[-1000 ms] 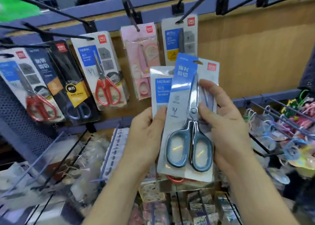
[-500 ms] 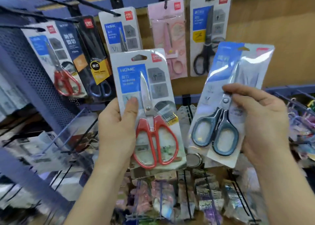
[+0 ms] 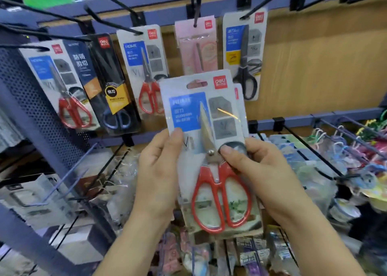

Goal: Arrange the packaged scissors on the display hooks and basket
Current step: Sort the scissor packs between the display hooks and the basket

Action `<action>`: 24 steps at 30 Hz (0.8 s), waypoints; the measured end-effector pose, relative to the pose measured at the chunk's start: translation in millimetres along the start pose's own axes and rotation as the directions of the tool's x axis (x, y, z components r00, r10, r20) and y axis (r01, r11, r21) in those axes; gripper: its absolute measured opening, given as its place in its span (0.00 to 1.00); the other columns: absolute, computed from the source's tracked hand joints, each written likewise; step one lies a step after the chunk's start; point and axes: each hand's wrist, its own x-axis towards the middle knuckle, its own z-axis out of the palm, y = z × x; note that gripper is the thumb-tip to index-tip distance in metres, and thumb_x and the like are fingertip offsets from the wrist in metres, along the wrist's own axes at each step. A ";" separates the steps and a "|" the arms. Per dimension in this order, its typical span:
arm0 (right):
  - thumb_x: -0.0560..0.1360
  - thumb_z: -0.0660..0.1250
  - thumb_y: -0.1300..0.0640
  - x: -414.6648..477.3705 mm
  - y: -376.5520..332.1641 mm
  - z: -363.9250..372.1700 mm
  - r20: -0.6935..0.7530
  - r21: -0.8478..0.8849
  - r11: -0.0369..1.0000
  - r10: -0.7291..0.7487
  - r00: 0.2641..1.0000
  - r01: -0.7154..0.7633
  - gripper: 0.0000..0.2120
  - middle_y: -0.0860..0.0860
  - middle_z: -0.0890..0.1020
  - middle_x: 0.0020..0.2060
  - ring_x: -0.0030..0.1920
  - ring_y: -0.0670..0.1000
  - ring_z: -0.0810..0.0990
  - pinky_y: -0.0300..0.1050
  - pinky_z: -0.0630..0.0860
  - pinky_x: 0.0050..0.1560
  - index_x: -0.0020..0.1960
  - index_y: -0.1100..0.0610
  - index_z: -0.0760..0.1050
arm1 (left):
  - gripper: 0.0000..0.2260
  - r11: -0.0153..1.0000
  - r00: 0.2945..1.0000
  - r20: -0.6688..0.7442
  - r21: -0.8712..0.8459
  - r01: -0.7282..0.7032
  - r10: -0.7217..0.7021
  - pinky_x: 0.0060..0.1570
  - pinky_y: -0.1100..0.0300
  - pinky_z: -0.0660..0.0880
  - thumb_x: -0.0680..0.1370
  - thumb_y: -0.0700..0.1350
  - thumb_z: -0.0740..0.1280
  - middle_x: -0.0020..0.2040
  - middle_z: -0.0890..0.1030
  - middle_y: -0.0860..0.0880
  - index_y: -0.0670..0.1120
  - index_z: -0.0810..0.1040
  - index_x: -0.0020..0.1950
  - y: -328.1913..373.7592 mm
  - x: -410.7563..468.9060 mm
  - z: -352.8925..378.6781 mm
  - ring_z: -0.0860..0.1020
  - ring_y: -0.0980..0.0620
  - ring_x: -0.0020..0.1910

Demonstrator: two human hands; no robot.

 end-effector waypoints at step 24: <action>0.72 0.65 0.60 1.5 1.3 -24.6 -0.060 0.239 0.970 0.050 0.997 -0.034 0.14 0.57 0.87 0.45 0.38 0.53 0.86 0.44 0.82 0.33 0.56 0.53 0.82 | 0.02 0.995 0.981 -0.193 0.090 0.041 -0.023 0.33 0.56 0.78 0.68 0.46 0.71 0.34 0.83 0.51 0.50 0.83 0.37 16.4 29.2 -67.9 0.80 0.53 0.32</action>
